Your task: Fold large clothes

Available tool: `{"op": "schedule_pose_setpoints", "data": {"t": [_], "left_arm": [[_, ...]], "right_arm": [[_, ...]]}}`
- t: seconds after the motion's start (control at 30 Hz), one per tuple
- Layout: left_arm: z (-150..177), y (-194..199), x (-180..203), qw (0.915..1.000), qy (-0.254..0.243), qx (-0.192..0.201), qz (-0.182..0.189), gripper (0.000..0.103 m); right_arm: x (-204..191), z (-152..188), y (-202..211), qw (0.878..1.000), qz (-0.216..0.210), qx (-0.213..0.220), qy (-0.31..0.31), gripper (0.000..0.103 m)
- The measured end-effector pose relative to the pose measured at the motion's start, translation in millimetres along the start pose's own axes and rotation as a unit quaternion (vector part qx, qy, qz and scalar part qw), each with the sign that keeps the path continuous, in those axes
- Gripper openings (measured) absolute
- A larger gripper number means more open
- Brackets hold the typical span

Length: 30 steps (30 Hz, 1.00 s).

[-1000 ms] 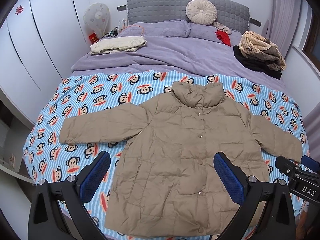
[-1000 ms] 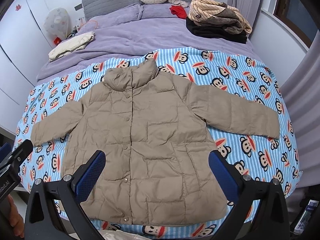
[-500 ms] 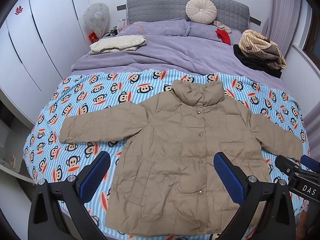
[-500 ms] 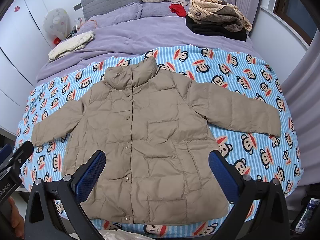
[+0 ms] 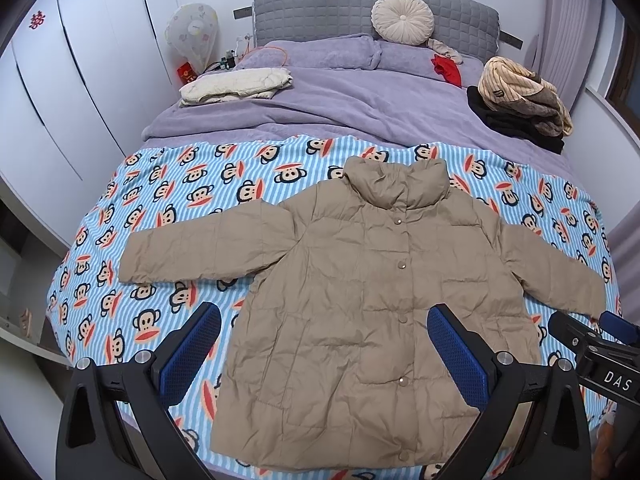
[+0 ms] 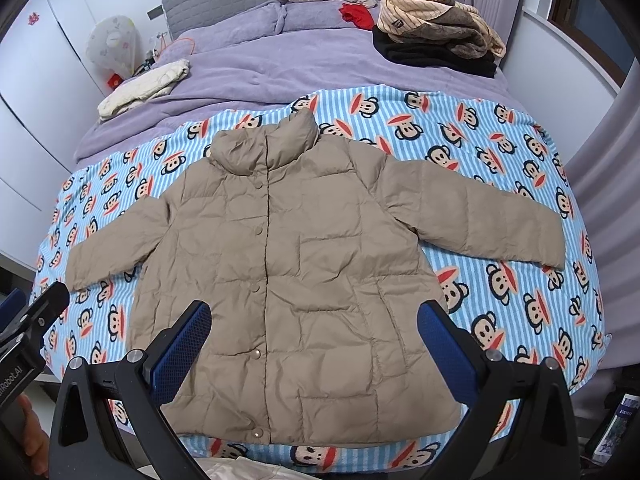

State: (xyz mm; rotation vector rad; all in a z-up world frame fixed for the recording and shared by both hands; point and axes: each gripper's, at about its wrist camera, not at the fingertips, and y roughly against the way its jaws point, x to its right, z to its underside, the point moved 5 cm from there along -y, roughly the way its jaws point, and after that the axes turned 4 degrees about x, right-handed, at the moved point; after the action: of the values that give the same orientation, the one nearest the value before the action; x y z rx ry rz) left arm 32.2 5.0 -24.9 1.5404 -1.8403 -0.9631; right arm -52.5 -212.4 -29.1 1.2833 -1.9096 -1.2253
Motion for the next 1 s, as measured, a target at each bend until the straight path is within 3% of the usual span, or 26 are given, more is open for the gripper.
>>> {"op": "schedule_pose_setpoints", "data": {"t": [1.0], "left_arm": [[-3.3,-5.2,-2.3,0.9998,0.000,-0.016,-0.006,0.103]], "right_arm": [[-4.1,-0.2,-9.9,1.000,-0.014,-0.016,-0.006,0.102]]}}
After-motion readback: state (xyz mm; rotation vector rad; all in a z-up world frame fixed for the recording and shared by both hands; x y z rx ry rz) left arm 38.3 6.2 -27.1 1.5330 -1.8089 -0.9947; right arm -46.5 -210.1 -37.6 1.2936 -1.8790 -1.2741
